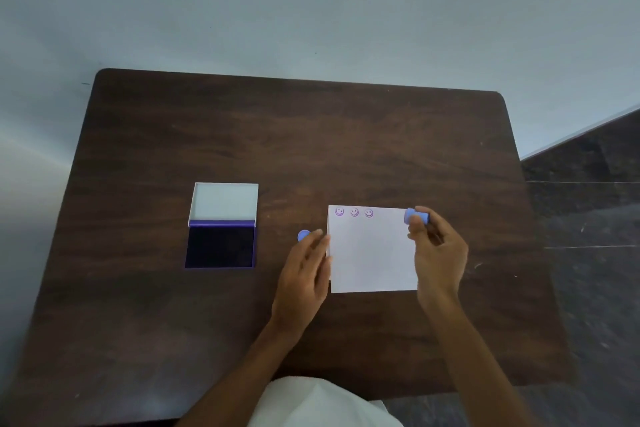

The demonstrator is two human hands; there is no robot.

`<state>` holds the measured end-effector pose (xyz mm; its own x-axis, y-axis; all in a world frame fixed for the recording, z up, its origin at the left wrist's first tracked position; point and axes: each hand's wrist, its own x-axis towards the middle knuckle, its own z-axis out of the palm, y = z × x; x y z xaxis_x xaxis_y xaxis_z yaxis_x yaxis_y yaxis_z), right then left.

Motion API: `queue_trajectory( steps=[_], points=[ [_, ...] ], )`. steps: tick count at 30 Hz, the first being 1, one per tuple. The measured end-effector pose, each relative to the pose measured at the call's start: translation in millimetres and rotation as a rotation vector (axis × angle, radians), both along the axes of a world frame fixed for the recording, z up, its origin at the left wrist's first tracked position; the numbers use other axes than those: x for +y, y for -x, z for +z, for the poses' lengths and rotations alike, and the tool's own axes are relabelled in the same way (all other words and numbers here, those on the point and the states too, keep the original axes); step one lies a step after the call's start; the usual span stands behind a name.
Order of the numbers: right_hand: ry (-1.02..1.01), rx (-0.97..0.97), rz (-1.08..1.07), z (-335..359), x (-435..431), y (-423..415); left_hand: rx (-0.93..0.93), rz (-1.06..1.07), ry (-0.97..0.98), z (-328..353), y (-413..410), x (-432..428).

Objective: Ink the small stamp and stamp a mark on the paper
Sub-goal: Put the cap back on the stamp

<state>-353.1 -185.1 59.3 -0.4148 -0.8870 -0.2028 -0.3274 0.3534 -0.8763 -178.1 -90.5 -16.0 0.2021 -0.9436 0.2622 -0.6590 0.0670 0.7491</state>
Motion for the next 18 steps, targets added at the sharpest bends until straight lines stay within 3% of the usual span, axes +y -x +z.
queue_trajectory(
  steps=[6, 11, 18],
  points=[
    [-0.018, 0.153, 0.262, -19, 39, -50, 0.315, 0.484, -0.304, 20, -24, -2],
    [0.024, 0.287, 0.506, -35, 47, -88, 0.406, 0.459, -0.466, 19, -36, -10],
    [-0.148, 0.302, 0.571, -53, 35, -111, 0.454, 0.364, -0.545, 15, -44, -18]
  ],
)
